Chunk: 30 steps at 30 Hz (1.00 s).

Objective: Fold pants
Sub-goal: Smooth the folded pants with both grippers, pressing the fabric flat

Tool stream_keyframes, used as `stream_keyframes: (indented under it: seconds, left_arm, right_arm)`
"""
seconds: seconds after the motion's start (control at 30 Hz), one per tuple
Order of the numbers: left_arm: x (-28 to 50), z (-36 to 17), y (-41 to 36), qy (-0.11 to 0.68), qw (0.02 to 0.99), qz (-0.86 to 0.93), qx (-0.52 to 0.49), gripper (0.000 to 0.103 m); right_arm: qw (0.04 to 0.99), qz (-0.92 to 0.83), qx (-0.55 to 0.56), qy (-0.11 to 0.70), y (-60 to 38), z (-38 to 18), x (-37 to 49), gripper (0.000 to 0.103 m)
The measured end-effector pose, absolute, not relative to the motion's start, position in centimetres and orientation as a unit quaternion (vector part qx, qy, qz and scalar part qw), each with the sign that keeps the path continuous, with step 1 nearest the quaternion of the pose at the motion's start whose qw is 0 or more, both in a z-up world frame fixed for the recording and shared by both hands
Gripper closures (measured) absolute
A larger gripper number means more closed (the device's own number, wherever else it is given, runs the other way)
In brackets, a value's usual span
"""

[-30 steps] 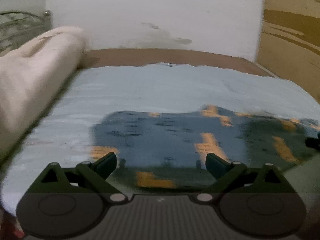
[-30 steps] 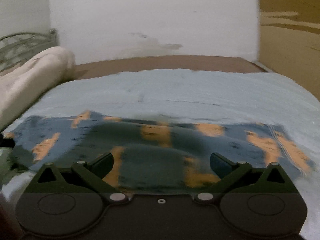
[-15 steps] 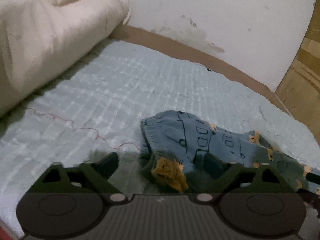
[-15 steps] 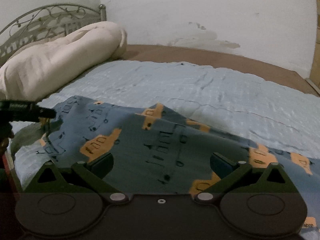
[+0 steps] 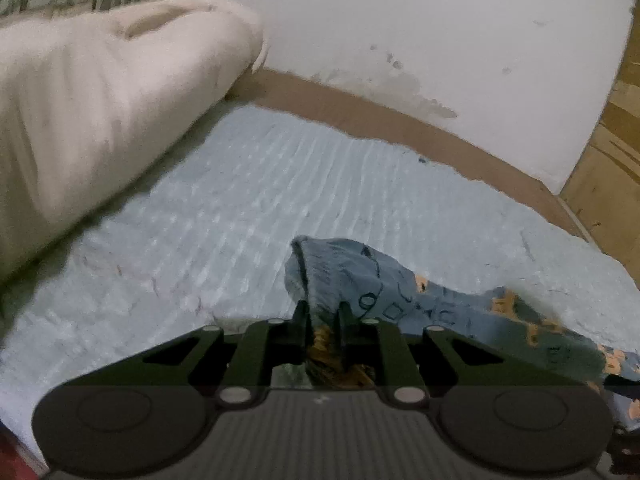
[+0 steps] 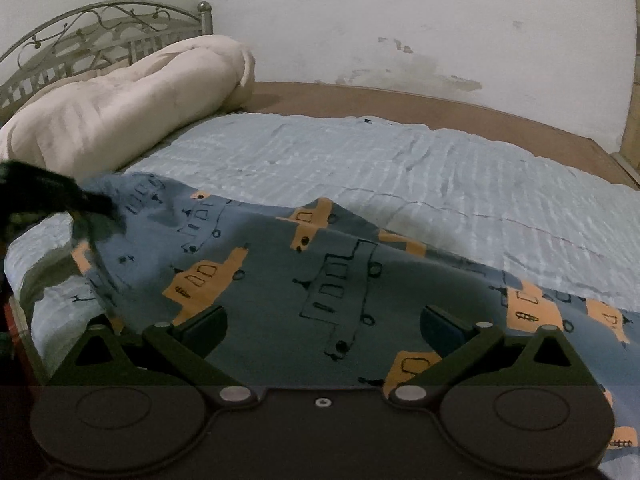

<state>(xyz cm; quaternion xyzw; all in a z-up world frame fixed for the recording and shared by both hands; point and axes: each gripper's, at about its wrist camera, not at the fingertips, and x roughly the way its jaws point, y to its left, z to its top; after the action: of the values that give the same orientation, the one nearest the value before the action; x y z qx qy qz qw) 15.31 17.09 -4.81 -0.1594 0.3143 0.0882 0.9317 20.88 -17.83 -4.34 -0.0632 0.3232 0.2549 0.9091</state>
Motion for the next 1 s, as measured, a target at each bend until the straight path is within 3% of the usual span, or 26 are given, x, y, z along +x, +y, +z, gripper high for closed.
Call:
stream_keyframes:
  seconds: [0.27, 0.37, 0.43, 0.5, 0.57, 1.0]
  left_arm:
    - [15.9, -5.2, 17.0, 0.34, 0.927, 0.096, -0.129, 0.088]
    - [16.6, -6.4, 16.8, 0.356, 0.922, 0.099, -0.118, 0.082]
    - [16.6, -6.7, 16.5, 0.36, 0.921, 0.103, -0.109, 0.071]
    - [16.4, -6.4, 16.1, 0.357, 0.922, 0.107, -0.105, 0.027]
    - [15.9, -5.9, 15.6, 0.344, 0.926, 0.113, -0.108, 0.016]
    - [22.0, -3.4, 5.8, 0.306, 0.95, -0.017, -0.06, 0.01]
  right_arm:
    - [0.909, 0.24, -0.062, 0.336, -18.4, -5.6, 20.8, 0.001]
    - [0.908, 0.237, -0.067, 0.338, -18.7, -6.0, 20.6, 0.001]
    - [0.909, 0.236, -0.067, 0.337, -19.1, -6.2, 20.4, 0.001]
    - [0.912, 0.23, -0.063, 0.334, -19.6, -6.2, 20.4, 0.001]
    - [0.916, 0.223, -0.057, 0.328, -20.1, -6.1, 20.3, 0.001]
    - [0.94, 0.151, -0.03, 0.306, -26.1, -6.1, 19.1, 0.001]
